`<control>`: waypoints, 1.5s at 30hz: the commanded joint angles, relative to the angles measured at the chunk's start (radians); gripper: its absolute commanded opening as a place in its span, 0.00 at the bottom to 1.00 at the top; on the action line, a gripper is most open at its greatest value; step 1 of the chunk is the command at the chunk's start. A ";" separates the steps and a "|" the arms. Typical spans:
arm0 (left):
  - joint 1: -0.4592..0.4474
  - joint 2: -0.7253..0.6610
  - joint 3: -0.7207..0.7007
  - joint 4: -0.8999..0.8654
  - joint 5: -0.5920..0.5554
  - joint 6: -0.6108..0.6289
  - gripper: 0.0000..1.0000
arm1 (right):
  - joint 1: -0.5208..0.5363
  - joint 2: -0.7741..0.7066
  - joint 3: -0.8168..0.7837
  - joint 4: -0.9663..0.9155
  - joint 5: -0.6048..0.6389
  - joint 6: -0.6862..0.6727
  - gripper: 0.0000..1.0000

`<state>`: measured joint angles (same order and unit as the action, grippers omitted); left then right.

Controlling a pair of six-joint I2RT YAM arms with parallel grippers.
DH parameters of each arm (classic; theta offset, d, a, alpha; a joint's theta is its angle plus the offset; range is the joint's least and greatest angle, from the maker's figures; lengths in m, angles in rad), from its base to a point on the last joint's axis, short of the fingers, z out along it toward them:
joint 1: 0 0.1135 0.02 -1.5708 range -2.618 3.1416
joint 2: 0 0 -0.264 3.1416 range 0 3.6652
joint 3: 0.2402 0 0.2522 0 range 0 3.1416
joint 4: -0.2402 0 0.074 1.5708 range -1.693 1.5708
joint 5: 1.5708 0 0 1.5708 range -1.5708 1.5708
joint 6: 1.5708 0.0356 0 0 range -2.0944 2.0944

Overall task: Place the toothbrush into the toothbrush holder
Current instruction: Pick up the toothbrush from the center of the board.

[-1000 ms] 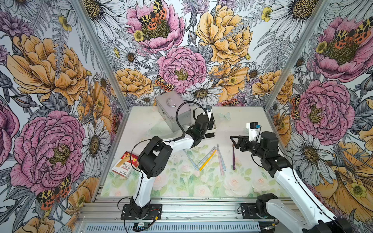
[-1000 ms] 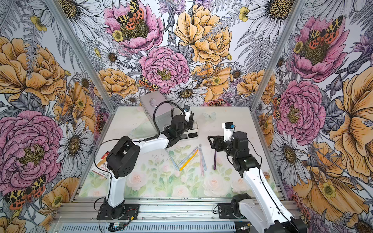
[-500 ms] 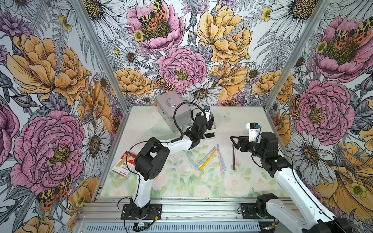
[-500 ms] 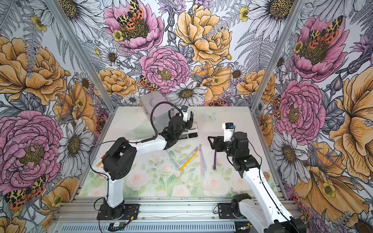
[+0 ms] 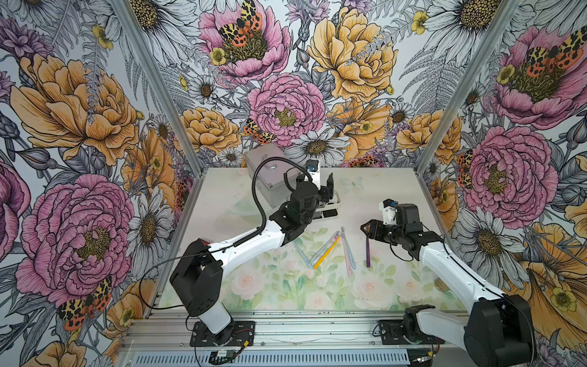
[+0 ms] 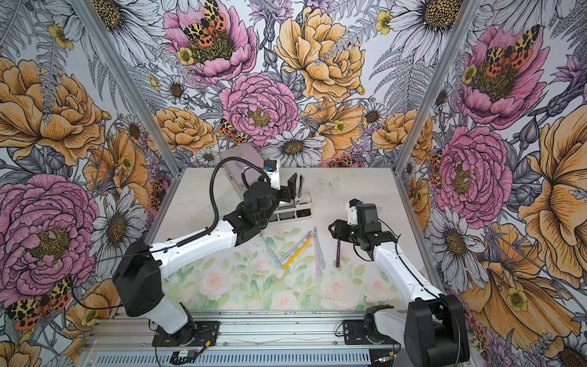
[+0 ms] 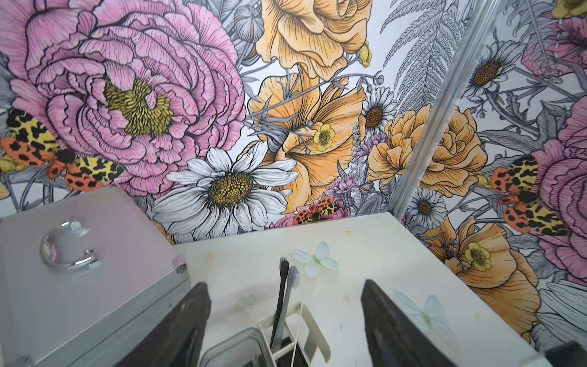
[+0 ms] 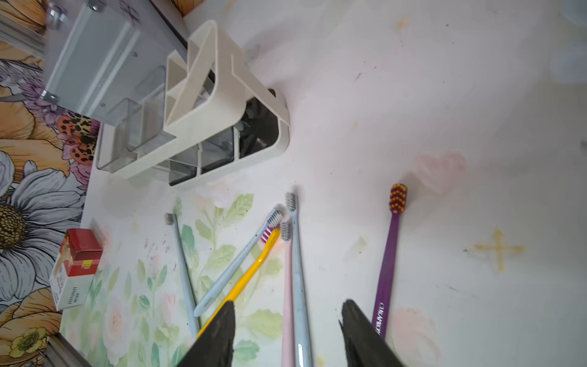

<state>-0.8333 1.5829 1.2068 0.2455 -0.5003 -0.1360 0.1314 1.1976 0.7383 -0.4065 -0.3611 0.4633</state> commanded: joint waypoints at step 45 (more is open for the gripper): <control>0.265 -0.808 -0.714 -0.740 0.082 -0.768 0.80 | 0.759 0.681 0.543 -0.095 0.312 -0.077 0.43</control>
<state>-0.5880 0.8028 0.5133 -0.4862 -0.4507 -0.8917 0.8749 1.8568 1.2438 -0.5148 -0.0460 0.3985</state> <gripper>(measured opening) 0.797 0.435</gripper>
